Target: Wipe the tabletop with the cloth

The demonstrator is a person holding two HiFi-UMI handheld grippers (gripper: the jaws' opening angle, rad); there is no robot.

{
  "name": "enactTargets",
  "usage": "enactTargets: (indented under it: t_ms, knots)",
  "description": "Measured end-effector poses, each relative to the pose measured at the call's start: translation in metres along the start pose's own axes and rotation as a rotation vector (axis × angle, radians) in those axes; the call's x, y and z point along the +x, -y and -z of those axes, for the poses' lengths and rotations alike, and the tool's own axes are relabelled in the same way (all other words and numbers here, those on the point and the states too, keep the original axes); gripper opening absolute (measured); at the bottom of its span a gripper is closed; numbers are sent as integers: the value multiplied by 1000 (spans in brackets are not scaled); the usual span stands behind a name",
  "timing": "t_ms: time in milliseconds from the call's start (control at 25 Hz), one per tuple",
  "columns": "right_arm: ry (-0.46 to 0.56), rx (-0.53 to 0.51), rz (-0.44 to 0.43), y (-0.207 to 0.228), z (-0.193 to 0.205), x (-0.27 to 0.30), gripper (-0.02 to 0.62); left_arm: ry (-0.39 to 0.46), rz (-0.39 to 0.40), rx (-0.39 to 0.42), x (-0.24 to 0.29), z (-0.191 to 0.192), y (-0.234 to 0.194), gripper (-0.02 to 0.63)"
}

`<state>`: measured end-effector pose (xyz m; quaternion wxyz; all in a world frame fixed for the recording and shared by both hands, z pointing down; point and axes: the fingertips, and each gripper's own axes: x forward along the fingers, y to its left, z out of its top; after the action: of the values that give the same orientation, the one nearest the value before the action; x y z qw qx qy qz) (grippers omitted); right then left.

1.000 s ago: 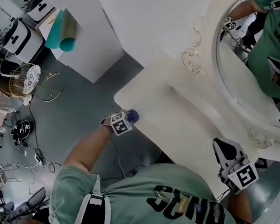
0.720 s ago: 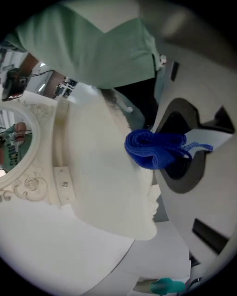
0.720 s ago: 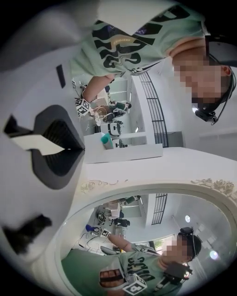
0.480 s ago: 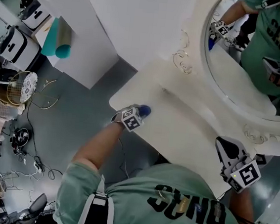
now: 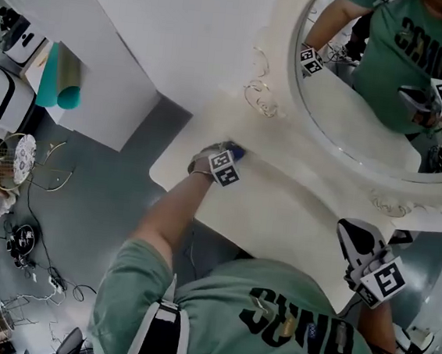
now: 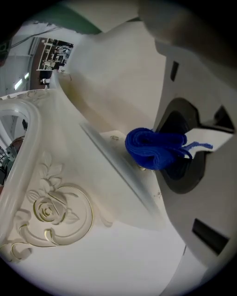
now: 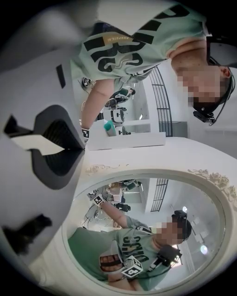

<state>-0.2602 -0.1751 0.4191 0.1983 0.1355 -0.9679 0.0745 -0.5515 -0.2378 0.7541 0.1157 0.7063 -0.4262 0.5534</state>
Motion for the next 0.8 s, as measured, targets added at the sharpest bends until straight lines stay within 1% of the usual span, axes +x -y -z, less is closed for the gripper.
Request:
enactTargets:
  t_ms: [120, 240, 360, 440, 560, 640, 720, 800]
  knots:
    - [1, 7, -1, 5, 1, -2, 12, 16, 16, 9, 2, -1, 0, 87]
    - [-11, -3, -5, 4, 2, 2, 12, -4, 55, 1, 0, 1, 4, 86]
    - [6, -14, -30, -5, -8, 11, 12, -30, 90, 28, -18, 22, 26, 83]
    - [9, -13, -50, -6, -8, 16, 12, -31, 119, 20, -37, 49, 51, 83]
    - [15, -6, -86, -6, -3, 24, 12, -35, 159, -57, -73, 99, 94, 83]
    - [21, -7, -113, -10, -2, 30, 12, -55, 180, -109, -96, 133, 124, 83]
    - [28, -10, -137, -13, -2, 34, 12, -95, 210, -164, -115, 166, 155, 83]
    - [34, -15, -158, -17, 0, 36, 12, -170, 275, -216, -130, 201, 194, 84]
